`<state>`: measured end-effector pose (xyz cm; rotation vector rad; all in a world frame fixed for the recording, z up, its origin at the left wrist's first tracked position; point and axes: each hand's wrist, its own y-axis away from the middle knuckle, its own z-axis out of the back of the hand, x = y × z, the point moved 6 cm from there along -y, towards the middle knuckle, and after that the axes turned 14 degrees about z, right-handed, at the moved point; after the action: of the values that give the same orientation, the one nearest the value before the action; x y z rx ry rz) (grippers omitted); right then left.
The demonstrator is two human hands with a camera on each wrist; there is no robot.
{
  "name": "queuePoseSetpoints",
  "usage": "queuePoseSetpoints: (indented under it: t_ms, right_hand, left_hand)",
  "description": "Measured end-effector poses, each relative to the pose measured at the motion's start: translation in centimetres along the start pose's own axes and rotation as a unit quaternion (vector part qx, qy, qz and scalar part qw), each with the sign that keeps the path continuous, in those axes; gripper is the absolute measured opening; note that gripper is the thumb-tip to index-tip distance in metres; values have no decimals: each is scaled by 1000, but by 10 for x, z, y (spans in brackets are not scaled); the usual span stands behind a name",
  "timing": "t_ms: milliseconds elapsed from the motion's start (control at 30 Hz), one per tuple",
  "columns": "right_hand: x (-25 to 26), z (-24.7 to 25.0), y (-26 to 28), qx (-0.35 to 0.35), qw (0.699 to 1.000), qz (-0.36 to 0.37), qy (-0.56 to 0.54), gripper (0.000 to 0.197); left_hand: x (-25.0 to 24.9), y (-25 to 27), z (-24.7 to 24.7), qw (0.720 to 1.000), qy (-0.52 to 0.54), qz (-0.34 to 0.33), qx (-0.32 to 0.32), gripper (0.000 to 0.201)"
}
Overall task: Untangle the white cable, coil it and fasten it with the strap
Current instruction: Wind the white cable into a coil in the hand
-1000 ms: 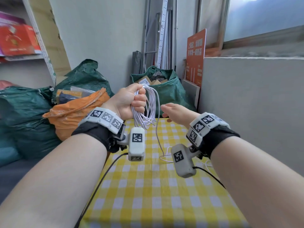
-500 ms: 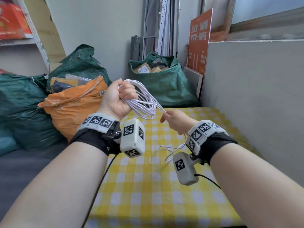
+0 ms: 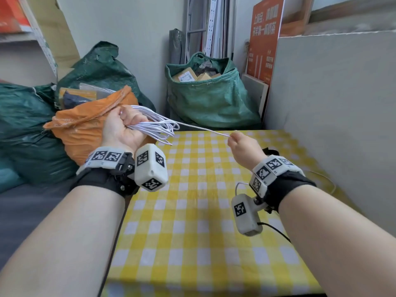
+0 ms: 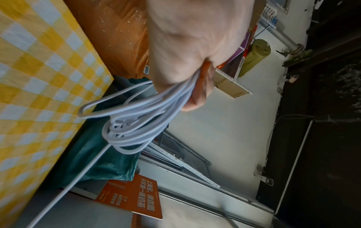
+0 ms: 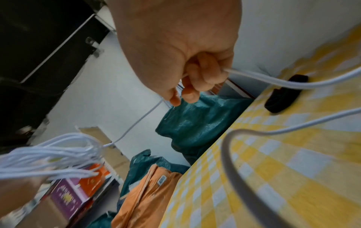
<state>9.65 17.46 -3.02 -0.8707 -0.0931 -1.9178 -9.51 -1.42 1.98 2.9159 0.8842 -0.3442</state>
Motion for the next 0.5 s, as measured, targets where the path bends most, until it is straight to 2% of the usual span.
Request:
queuePoseSetpoints:
  t_ms: [67,167,267,367,433,500]
  right_hand:
    - [9,-7,0,45,996,13,75,26]
    - [25,-28,0,174,961,30,212,32]
    - [41,-45,1,246,933,79,249,33]
    - [63,-48,4,255,933,143,212,32]
    - [82,-41,6,221,945,189,152,23]
    - [94,-33,8,172,956,220,95,12]
  left_hand:
    - [13,-2,1,999,-16,28,11,46]
    - [28,-5,3,996,-79,44,-1,43]
    - [47,-6,1,975,-208,74,-21,36]
    - [69,-4,2,931,-350,84,-57,37]
    - [81,0,4,896,-430,59,-89,35]
    - [92,5,6,875,-471,44,-107,31]
